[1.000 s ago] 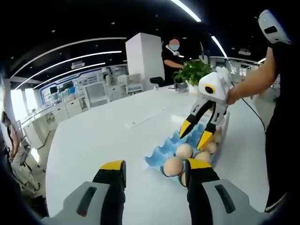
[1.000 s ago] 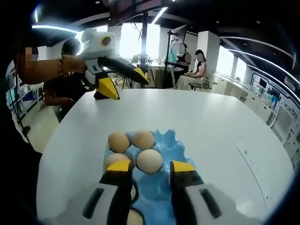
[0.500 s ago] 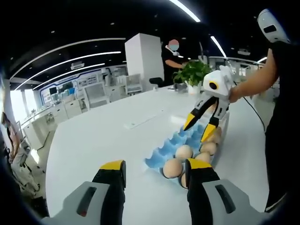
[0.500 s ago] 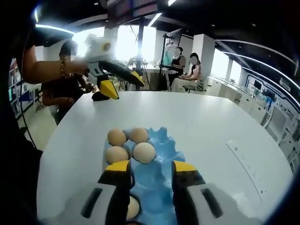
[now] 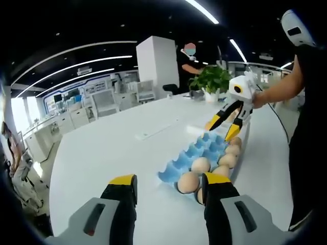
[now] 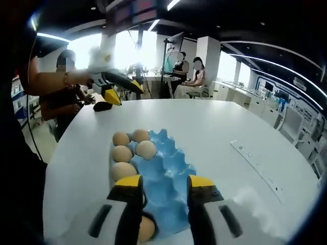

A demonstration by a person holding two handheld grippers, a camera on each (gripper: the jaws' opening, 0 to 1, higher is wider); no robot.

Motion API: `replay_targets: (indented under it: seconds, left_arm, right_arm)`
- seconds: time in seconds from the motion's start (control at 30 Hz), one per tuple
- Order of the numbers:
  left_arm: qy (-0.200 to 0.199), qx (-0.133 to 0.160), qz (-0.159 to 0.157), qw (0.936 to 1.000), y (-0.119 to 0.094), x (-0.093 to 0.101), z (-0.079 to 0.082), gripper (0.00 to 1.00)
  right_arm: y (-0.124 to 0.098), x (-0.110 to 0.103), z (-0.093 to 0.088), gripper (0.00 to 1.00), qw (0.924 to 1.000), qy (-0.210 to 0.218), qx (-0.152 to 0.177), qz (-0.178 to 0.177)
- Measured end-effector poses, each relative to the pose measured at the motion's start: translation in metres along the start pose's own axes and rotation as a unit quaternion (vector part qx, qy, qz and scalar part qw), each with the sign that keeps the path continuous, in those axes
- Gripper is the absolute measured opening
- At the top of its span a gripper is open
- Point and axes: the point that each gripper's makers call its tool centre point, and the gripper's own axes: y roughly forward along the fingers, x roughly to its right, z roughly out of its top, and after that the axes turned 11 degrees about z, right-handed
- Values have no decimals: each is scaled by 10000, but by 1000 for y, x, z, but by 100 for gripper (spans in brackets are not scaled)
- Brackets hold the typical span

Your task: Place the egg into an empty slot of the egg tray after lifting it from the table, then release the egg inside the slot.

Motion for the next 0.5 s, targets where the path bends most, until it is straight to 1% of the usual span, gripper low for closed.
replay_targets:
  seconds: [0.1, 0.5]
  left_arm:
    - [7, 11, 11, 10000, 0, -1, 1, 51]
    - [31, 7, -23, 10000, 1, 0, 3, 51]
  right_arm:
    - [-8, 2, -6, 35, 9999, -17, -64, -90]
    - [-57, 19, -37, 34, 9972, 281, -190, -663]
